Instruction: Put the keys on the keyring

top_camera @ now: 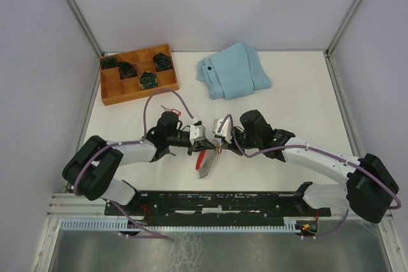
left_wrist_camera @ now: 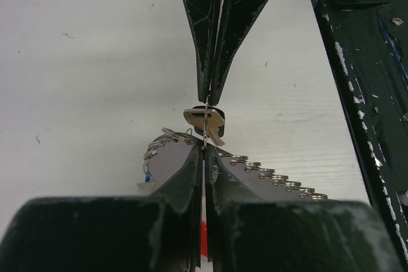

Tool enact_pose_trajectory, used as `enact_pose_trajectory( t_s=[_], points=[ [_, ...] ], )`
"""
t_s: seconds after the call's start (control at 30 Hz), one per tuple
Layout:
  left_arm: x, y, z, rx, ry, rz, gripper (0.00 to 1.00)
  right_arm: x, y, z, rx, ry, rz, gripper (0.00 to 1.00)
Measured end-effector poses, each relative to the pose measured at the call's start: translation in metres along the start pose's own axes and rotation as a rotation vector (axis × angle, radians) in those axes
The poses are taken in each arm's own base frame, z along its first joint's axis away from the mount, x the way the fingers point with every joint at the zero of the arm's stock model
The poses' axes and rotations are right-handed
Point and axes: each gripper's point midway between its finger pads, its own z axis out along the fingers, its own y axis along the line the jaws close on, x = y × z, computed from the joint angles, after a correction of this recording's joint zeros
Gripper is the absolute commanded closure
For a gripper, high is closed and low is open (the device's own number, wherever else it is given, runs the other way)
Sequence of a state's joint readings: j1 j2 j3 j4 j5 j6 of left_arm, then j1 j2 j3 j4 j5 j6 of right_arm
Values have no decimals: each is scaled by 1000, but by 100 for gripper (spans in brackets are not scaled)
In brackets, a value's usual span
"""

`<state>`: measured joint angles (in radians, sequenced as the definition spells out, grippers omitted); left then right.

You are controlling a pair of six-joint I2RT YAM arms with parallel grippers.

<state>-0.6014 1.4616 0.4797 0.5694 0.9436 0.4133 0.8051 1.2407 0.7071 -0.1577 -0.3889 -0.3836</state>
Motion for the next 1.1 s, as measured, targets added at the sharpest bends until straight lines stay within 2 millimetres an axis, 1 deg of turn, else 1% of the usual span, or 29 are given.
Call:
enact_pose_trajectory(
  t_s=[0.5, 0.77, 1.1],
  points=[
    [-2, -3, 0, 23, -14, 1, 97, 0, 3, 0, -20, 7, 0, 99],
    [0, -6, 1, 44, -15, -11, 97, 3, 5, 1, -37, 25, 9, 99],
    [-1, -5, 0, 42, -19, -30, 97, 2, 7, 2, -54, 24, 13, 99]
  ],
)
